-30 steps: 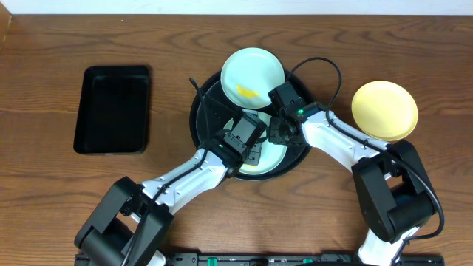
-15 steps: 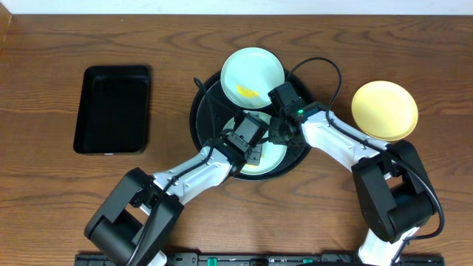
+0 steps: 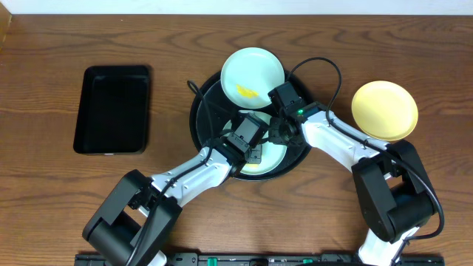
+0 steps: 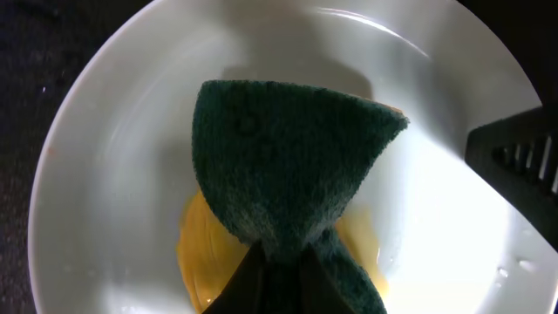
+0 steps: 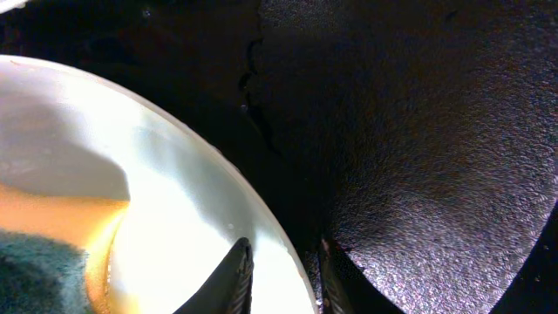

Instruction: Clean dirty plates on tray and stack at the side

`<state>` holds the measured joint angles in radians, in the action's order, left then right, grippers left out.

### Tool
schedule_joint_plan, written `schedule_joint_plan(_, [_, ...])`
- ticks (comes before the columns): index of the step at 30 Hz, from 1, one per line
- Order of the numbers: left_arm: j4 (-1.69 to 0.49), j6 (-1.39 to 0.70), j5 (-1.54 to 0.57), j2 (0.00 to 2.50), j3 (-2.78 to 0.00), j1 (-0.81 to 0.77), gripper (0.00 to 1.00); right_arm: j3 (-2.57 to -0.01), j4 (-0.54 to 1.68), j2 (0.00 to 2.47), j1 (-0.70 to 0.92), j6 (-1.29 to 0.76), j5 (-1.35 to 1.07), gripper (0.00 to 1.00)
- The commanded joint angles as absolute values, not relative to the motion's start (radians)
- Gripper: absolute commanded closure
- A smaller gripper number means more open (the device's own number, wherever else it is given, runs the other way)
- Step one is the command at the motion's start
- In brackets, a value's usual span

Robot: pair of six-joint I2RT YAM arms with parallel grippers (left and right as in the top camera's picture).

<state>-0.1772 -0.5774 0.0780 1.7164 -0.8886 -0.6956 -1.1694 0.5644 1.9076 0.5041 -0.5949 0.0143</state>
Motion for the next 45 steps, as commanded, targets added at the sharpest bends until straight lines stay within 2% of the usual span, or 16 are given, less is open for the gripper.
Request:
schedule_joint_plan(1, [-0.208, -0.734, 0.088, 1.712, -0.877, -0.690, 0.93, -1.162, 0.564, 1.917, 0.492, -0.606, 0.010, 0.80])
schedule_joint_plan(4, [-0.207, -0.852, 0.093, 1.726, -0.871, -0.693, 0.92, -1.162, 0.563, 1.917, 0.492, -0.630, 0.009, 0.87])
schedule_joint_plan(8, [-0.226, -0.826, 0.151, 1.745, -0.871, -0.693, 0.93, -1.162, 0.565, 1.917, 0.492, -0.631, 0.010, 0.99])
schedule_joint_plan(14, [-0.315, -0.702, 0.307, 1.728, -0.871, -0.674, 0.92, -1.156, 0.568, 1.917, 0.492, -0.612, 0.025, 0.99])
schedule_joint_plan(25, [-0.315, -0.666, 0.310, 1.554, -0.871, -0.590, 0.93, -1.149, 0.567, 1.917, 0.492, -0.632, 0.025, 0.99])
schedule_joint_plan(29, [-0.282, -0.670, 0.214, 1.551, -0.871, -0.587, 0.93, -1.149, 0.567, 1.917, 0.492, -0.632, 0.025, 0.99])
schedule_joint_plan(36, [-0.189, -0.796, -0.020, 1.609, -0.871, -0.597, 0.92, -1.149, 0.563, 1.917, 0.492, -0.636, 0.021, 0.99])
schedule_joint_plan(45, [-0.125, -0.810, -0.042, 1.715, -0.871, -0.612, 0.93, -1.149, 0.563, 1.917, 0.492, -0.636, 0.022, 0.99])
